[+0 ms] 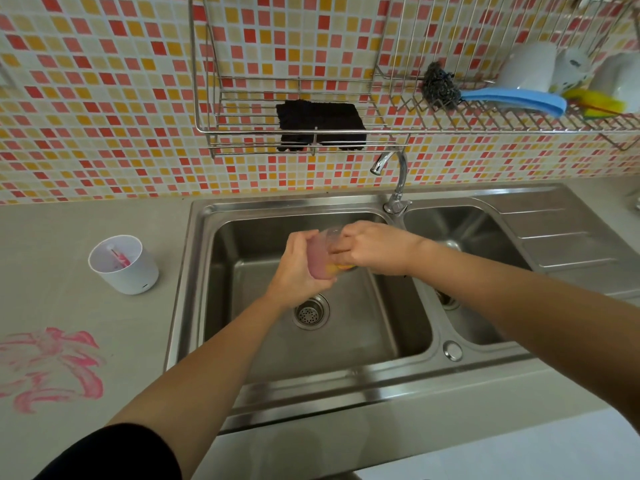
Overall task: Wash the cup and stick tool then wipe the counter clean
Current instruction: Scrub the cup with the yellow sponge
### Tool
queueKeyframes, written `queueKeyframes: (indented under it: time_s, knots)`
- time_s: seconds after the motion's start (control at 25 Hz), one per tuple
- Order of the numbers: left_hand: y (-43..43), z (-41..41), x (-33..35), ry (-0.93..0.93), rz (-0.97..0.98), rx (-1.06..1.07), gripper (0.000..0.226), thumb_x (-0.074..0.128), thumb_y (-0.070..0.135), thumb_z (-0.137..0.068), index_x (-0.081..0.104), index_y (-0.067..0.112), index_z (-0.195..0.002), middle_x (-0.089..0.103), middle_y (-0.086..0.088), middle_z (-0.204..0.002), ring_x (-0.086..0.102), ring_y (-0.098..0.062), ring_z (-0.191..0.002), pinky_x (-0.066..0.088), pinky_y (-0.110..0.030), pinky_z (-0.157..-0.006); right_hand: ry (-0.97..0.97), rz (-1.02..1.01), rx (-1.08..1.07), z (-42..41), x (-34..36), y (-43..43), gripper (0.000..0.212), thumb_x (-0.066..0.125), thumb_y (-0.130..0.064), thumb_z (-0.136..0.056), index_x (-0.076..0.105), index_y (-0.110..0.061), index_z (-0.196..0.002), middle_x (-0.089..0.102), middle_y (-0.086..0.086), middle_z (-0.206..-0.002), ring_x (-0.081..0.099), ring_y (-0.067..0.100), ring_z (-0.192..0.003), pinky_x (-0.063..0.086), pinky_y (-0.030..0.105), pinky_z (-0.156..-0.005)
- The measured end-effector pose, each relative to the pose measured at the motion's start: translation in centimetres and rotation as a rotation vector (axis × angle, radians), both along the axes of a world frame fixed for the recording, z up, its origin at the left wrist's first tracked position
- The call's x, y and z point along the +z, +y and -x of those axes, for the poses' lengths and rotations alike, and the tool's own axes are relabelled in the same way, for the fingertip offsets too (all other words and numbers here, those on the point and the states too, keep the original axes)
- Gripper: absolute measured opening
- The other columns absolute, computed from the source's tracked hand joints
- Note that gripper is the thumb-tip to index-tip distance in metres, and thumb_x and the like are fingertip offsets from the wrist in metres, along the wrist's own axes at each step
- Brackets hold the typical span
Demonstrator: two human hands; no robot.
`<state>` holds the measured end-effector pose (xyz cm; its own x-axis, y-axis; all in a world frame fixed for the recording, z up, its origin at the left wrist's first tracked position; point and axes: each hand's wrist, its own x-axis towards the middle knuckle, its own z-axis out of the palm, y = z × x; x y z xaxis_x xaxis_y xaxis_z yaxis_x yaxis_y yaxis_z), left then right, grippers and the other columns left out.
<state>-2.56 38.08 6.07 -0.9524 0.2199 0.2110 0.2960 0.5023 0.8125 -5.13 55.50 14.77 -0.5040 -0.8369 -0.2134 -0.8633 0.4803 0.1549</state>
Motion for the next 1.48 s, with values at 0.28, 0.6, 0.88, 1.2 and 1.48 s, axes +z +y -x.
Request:
queueKeyframes:
  time_s: [0.28,0.6,0.88,1.2,1.48]
  knots:
    - [-0.1,-0.1,0.5,-0.046,-0.036,0.019,0.092,0.086,0.018,-0.059,0.031,0.006,-0.132,0.037,-0.004,-0.131,0.041,-0.010,-0.114,0.032,0.000,-0.088,0.091,-0.074,0.060,0.1,-0.4,0.5,0.032,0.065,-0.012,-0.079,0.064,-0.018,-0.111,0.068,0.001,-0.110,0.058,0.028,-0.084,0.051,0.040,-0.077]
    - [-0.7,0.4,-0.2,-0.146,0.071,-0.061,0.084,0.085,0.018,-0.057,0.041,0.014,-0.128,0.047,-0.001,-0.121,0.046,-0.010,-0.107,0.035,-0.011,-0.081,-0.075,0.176,-0.024,-0.4,-1.3,1.5,0.044,0.073,-0.011,-0.072,0.063,-0.020,-0.114,0.061,0.007,-0.105,0.055,0.028,-0.090,0.049,0.040,-0.080]
    - [-2.2,0.8,-1.4,-0.201,0.070,0.064,0.084,0.086,0.017,-0.056,0.040,0.015,-0.127,0.044,-0.001,-0.122,0.045,-0.013,-0.107,0.038,-0.018,-0.081,-0.310,0.490,-0.597,-1.6,-6.4,2.5,0.059,0.048,-0.015,-0.092,0.024,-0.024,-0.146,0.035,0.008,-0.113,0.043,0.023,-0.104,0.040,0.041,-0.097]
    - [-3.0,1.1,-0.1,-0.226,-0.014,0.140,0.084,0.087,0.019,-0.057,0.039,0.020,-0.126,0.046,0.004,-0.120,0.046,-0.009,-0.107,0.036,-0.008,-0.071,-0.453,0.297,-1.023,-0.3,-12.9,0.3,0.035,0.038,-0.027,-0.099,0.040,-0.012,-0.130,0.038,0.026,-0.127,0.051,0.048,-0.109,0.041,0.046,-0.097]
    - [-3.9,0.4,-0.2,-0.233,-0.065,0.178,0.084,0.087,0.019,-0.057,0.039,0.020,-0.126,0.047,0.004,-0.121,0.048,-0.007,-0.107,0.041,-0.010,-0.075,-0.212,0.118,-0.920,0.4,-14.5,-2.7,0.035,0.033,-0.001,-0.093,0.046,0.001,-0.126,0.062,0.021,-0.118,0.060,0.039,-0.108,0.049,0.042,-0.085]
